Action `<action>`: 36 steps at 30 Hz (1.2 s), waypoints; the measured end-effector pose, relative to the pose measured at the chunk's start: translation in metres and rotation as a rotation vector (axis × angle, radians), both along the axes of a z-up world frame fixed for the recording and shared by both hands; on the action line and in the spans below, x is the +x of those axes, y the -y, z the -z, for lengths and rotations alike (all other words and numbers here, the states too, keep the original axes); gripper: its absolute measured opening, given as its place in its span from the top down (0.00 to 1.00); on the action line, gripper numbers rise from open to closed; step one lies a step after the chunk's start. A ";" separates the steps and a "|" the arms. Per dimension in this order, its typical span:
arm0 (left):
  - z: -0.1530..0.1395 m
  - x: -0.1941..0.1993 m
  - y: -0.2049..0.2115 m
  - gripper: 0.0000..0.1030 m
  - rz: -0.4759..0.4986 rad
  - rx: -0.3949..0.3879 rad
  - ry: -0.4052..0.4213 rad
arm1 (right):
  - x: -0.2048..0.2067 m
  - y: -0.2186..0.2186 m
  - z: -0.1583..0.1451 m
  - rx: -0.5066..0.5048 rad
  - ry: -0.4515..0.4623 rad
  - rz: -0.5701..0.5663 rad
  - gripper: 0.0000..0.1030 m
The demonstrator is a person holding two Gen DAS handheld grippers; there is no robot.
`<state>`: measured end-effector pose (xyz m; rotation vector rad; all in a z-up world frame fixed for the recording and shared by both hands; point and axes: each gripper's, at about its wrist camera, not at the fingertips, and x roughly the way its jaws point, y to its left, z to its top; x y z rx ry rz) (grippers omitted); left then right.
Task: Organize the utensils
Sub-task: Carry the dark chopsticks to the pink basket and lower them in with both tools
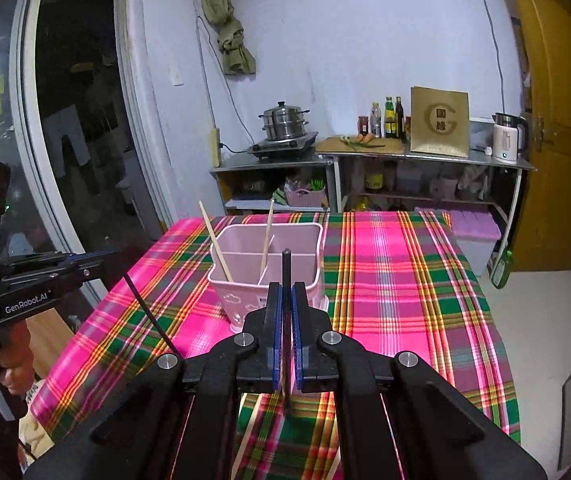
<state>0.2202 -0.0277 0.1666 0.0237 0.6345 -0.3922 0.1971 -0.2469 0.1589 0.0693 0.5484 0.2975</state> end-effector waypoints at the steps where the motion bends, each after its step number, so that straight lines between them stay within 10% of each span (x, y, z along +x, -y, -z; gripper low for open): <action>1: -0.001 0.002 0.000 0.96 0.000 0.000 -0.001 | 0.002 -0.001 -0.001 0.000 0.003 -0.001 0.96; 36: -0.099 0.077 -0.002 0.96 -0.023 -0.008 0.124 | 0.091 -0.046 -0.086 0.057 0.162 -0.055 0.96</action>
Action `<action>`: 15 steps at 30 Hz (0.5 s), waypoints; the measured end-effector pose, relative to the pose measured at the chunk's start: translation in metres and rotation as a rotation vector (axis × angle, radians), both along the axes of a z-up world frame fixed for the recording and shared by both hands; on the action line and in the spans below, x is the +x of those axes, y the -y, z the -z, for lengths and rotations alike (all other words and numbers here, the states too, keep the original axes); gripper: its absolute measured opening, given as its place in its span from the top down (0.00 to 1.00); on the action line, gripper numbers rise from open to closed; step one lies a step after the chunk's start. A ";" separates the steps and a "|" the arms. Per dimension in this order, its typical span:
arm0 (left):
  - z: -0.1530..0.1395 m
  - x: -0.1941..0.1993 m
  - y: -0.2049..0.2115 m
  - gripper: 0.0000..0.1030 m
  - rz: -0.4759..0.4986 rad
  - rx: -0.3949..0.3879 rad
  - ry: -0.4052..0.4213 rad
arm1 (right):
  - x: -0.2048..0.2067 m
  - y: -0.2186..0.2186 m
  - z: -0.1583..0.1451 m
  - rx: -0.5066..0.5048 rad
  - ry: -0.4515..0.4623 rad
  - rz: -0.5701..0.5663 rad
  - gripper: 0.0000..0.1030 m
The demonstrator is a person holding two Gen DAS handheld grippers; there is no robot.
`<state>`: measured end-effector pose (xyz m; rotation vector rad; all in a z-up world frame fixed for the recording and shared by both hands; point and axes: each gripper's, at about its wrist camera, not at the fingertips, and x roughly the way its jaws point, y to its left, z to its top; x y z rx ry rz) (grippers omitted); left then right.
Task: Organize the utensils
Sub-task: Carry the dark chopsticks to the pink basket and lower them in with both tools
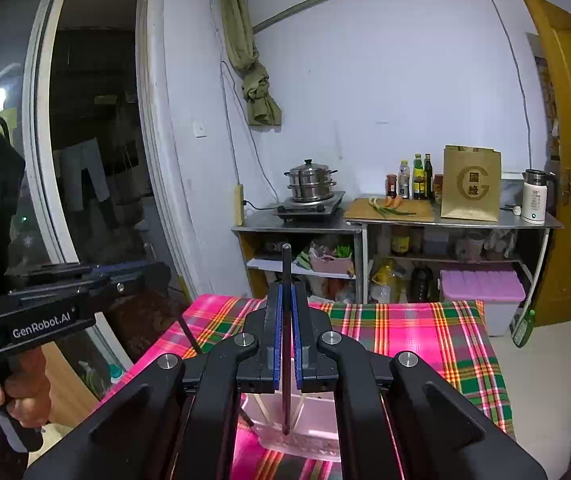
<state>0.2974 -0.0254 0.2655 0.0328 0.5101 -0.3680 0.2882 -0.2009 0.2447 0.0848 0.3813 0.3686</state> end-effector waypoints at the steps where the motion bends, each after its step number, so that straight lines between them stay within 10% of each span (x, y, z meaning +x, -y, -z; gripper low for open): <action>1: 0.000 0.001 0.000 0.96 -0.003 0.006 0.000 | 0.004 -0.001 0.003 0.005 -0.006 -0.002 0.96; 15: 0.057 0.040 -0.001 0.96 -0.002 0.012 -0.078 | 0.043 -0.007 0.056 0.010 -0.095 -0.005 0.96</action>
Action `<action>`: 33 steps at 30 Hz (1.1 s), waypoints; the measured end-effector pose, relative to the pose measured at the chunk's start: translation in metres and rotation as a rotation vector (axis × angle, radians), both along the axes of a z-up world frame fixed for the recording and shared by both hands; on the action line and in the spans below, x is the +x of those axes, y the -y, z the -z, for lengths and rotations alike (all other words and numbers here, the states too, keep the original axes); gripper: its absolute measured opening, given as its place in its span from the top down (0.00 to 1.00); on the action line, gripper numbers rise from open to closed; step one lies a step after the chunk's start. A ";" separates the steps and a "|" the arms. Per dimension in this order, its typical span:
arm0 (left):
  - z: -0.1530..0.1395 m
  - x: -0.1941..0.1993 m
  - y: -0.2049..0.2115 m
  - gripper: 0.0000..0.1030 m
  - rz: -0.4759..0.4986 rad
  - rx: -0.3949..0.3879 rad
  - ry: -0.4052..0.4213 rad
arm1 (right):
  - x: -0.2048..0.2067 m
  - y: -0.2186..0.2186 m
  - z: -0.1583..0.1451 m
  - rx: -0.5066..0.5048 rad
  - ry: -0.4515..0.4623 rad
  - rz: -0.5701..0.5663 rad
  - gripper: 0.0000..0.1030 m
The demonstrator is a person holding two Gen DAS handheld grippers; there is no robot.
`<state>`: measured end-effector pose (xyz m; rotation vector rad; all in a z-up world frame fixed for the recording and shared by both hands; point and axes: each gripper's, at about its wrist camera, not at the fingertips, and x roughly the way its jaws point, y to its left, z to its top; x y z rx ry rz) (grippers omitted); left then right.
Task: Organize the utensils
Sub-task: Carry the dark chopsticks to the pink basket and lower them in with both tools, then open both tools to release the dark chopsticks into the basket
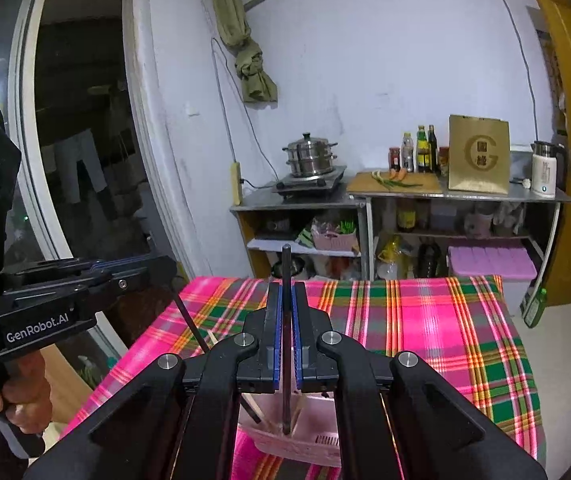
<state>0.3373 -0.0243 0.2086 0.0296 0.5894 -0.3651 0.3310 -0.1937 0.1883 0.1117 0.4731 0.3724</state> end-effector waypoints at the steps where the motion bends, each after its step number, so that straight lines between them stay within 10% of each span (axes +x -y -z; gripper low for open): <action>1: 0.005 0.002 0.000 0.96 0.001 0.001 -0.009 | 0.001 0.001 0.004 0.002 -0.008 0.001 0.96; 19: 0.047 0.008 -0.007 0.95 -0.032 -0.013 -0.080 | 0.011 0.005 0.045 -0.018 -0.118 0.000 0.96; 24: 0.048 0.001 -0.011 0.77 -0.033 -0.027 -0.081 | 0.003 0.009 0.041 -0.020 -0.112 -0.002 0.77; 33: 0.051 -0.037 -0.024 0.74 -0.042 -0.057 -0.060 | -0.036 0.020 0.036 -0.019 -0.084 -0.002 0.77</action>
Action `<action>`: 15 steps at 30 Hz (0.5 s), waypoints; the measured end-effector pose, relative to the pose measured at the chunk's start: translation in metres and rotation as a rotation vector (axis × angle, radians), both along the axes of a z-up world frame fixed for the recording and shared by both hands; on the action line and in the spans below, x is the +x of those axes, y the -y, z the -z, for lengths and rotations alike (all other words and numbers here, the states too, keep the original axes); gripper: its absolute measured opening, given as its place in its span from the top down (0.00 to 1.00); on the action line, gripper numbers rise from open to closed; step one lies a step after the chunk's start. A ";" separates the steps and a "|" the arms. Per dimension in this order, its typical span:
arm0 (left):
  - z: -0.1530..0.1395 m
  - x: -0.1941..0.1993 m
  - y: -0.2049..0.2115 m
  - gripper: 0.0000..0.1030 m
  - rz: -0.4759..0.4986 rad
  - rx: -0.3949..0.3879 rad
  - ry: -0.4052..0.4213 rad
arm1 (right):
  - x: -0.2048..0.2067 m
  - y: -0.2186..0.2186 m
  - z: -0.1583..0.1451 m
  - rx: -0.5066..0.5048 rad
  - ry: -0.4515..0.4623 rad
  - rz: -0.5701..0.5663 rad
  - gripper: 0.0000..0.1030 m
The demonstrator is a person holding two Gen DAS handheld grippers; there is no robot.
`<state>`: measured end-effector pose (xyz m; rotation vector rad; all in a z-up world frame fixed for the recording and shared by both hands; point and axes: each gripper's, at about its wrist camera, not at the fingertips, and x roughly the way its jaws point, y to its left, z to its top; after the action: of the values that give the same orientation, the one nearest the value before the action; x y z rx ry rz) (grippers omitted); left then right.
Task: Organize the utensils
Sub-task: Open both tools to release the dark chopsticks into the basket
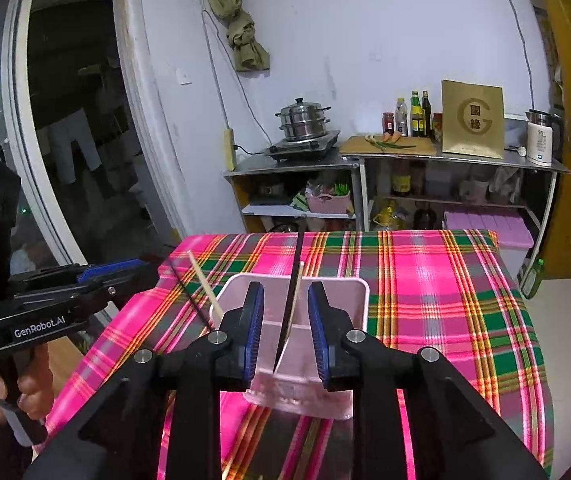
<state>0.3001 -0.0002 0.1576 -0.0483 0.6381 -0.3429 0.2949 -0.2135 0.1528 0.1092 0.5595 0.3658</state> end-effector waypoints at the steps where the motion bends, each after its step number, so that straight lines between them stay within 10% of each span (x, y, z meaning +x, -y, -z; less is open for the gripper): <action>1: 0.001 -0.008 -0.001 0.74 -0.001 0.000 0.005 | -0.009 0.002 0.000 0.003 0.005 -0.002 0.77; 15: 0.048 -0.112 -0.004 0.74 0.000 0.004 0.037 | -0.129 0.024 0.031 -0.027 0.028 0.021 0.77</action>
<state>0.1877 0.0036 0.1096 -0.0384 0.6017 -0.3417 0.1659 -0.2374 0.1219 0.0840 0.5346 0.3387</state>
